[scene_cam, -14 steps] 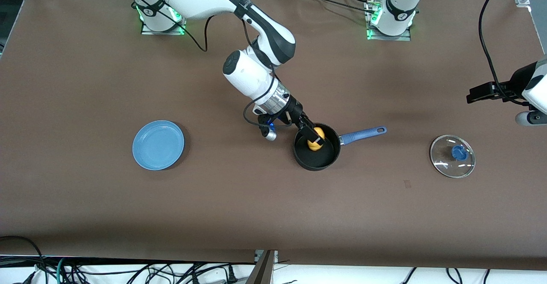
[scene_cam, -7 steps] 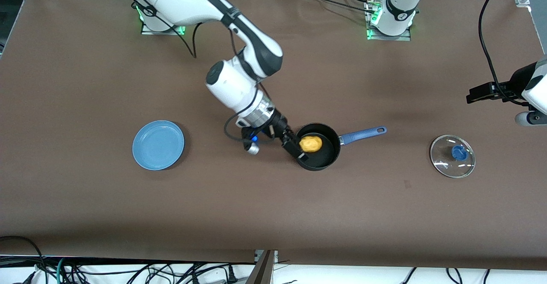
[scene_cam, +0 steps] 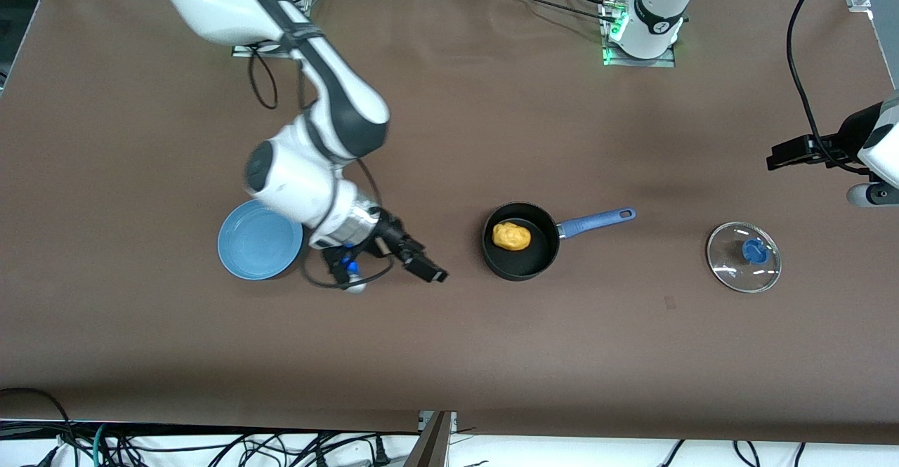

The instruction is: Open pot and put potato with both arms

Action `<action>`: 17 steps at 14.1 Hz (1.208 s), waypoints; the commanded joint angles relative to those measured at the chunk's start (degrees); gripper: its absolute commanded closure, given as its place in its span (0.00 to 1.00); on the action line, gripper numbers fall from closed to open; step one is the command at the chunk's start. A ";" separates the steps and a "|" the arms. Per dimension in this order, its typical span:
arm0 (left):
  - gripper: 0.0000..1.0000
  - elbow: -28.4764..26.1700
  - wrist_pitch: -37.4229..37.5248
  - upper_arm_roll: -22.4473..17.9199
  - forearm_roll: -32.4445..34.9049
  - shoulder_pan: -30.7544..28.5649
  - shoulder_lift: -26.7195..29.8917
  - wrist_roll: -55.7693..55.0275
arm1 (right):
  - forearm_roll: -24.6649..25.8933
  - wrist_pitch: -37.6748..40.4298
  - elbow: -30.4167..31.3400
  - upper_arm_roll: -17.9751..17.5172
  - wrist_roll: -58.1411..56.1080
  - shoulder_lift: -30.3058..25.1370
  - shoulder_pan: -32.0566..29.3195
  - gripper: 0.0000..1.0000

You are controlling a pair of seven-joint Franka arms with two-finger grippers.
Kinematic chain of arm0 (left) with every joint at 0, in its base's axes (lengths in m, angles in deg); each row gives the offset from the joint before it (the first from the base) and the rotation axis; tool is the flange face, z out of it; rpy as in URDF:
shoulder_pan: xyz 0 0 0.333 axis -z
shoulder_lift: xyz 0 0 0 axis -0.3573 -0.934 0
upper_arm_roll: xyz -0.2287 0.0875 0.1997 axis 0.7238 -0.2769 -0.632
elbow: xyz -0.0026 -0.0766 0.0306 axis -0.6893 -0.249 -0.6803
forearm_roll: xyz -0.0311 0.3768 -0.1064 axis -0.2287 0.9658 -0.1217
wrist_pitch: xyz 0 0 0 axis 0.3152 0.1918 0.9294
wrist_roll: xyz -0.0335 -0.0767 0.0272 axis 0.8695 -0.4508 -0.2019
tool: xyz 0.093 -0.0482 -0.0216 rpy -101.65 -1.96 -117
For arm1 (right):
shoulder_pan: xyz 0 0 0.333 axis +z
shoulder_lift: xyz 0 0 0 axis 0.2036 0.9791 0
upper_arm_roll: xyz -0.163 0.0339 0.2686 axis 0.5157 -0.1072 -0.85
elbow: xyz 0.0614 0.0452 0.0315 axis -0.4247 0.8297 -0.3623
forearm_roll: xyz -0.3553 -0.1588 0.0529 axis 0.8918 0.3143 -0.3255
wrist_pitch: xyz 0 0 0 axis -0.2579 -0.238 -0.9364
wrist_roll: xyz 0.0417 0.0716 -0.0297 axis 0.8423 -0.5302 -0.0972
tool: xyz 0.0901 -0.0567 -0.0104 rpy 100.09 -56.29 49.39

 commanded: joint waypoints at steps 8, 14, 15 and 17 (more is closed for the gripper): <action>0.00 1.16 0.89 -0.07 -1.03 -0.07 -0.52 0.00 | 13.84 42.47 14.21 14.94 -28.66 -29.93 -5.80 0.00; 0.00 1.16 0.89 -0.07 -1.03 -0.07 -0.52 0.00 | 28.73 52.49 18.47 15.72 -50.18 -41.74 -12.14 0.00; 0.00 1.16 0.89 -0.07 -1.03 -0.07 -0.52 0.00 | 28.83 52.85 18.21 17.12 -53.09 -41.93 -12.14 0.00; 0.00 1.16 0.89 -0.07 -1.03 -0.07 -0.52 0.00 | 28.74 52.85 17.77 18.89 -57.32 -41.67 -12.14 0.00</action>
